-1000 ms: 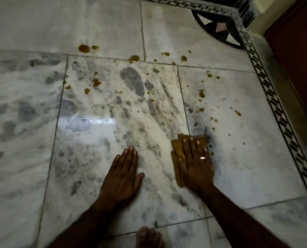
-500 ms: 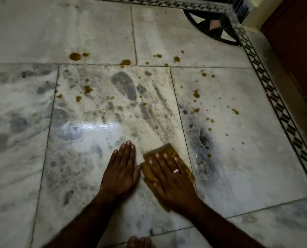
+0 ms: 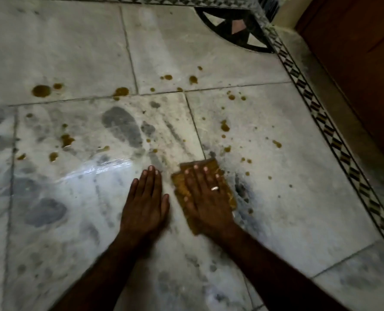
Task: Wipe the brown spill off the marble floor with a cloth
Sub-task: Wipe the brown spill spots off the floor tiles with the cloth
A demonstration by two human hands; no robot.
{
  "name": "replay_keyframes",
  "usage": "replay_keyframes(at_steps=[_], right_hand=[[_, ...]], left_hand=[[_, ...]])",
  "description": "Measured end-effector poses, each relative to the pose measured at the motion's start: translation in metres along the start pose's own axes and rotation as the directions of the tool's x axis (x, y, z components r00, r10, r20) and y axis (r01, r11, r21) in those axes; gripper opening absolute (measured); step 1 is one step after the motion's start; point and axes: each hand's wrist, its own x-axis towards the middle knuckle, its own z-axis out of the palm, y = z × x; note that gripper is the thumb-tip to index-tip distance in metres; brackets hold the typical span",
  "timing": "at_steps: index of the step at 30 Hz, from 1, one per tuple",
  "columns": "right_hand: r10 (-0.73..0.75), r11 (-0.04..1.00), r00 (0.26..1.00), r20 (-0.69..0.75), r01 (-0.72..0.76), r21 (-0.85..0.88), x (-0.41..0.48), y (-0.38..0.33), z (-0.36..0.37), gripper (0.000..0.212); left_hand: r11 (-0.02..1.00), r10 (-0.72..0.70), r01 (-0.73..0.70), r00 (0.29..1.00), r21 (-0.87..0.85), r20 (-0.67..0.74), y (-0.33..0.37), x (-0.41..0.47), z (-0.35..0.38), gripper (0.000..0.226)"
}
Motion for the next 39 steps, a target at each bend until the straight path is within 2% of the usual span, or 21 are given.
replay_keyframes(at_steps=[3,6,10,13,15,19,22,24,26,27,30,33,36,37,39], right_hand=[[-0.051,0.998,0.998,-0.034,0.052,0.020,-0.039,-0.014,-0.002,0.059],[-0.014,1.000,0.997,-0.082,0.013,-0.020,-0.086,0.010,0.000,0.061],[0.214,0.971,0.971,-0.110,-0.223,-0.086,-0.101,0.064,0.007,0.057],[0.455,0.889,0.885,-0.095,-0.458,-0.007,-0.071,0.096,0.003,0.061],[0.525,0.851,0.849,-0.054,-0.524,0.033,-0.040,0.102,0.000,0.065],[0.421,0.907,0.907,-0.019,-0.421,0.005,-0.009,0.081,-0.003,0.066],[0.218,0.975,0.975,-0.039,-0.219,-0.025,-0.041,0.053,-0.006,0.064],[0.111,0.993,0.993,-0.026,-0.112,-0.037,-0.077,0.044,-0.005,0.062],[0.106,0.993,0.994,-0.017,-0.107,-0.056,-0.107,0.051,-0.003,0.062],[0.159,0.986,0.987,-0.018,-0.160,-0.056,-0.120,0.061,0.000,0.061],[0.394,0.918,0.919,-0.010,-0.394,-0.052,-0.139,0.095,0.002,0.058],[0.614,0.788,0.788,-0.039,-0.615,-0.017,-0.124,0.130,0.000,0.060],[0.746,0.665,0.661,-0.084,-0.745,0.050,-0.085,0.162,0.003,0.064],[0.758,0.651,0.645,-0.092,-0.757,0.054,-0.070,0.171,0.004,0.064],[0.734,0.679,0.675,-0.073,-0.733,0.043,-0.042,0.178,0.001,0.066]], left_hand=[[1.000,0.024,-0.024,0.999,0.003,-0.031,0.004,0.009,0.004,0.063],[0.994,0.105,-0.106,0.994,-0.015,-0.008,0.024,0.005,0.007,0.065],[0.976,0.214,-0.214,0.977,-0.032,0.000,0.047,0.000,0.015,0.065],[0.979,0.202,-0.201,0.979,-0.028,0.032,0.051,0.000,0.014,0.068],[0.979,0.202,-0.201,0.978,-0.019,0.045,0.051,0.001,0.014,0.069],[0.977,0.214,-0.214,0.976,-0.023,0.028,0.050,0.001,0.014,0.068],[0.977,0.211,-0.211,0.977,-0.027,0.001,0.050,0.000,0.015,0.067],[0.978,0.206,-0.206,0.979,-0.023,-0.001,0.050,0.001,0.015,0.068],[0.980,0.198,-0.198,0.980,-0.026,-0.002,0.051,0.001,0.014,0.068],[0.980,0.198,-0.198,0.980,-0.026,-0.006,0.052,0.001,0.015,0.068],[0.979,0.200,-0.201,0.979,-0.035,-0.036,0.054,0.001,0.019,0.067],[0.976,0.210,-0.215,0.971,-0.029,-0.116,0.054,0.002,0.022,0.066],[0.974,0.223,-0.224,0.956,0.017,-0.192,0.055,0.001,0.025,0.066],[0.976,0.219,-0.217,0.954,0.032,-0.205,0.056,0.004,0.026,0.066],[0.982,0.190,-0.186,0.959,0.039,-0.208,0.058,0.006,0.027,0.067]])
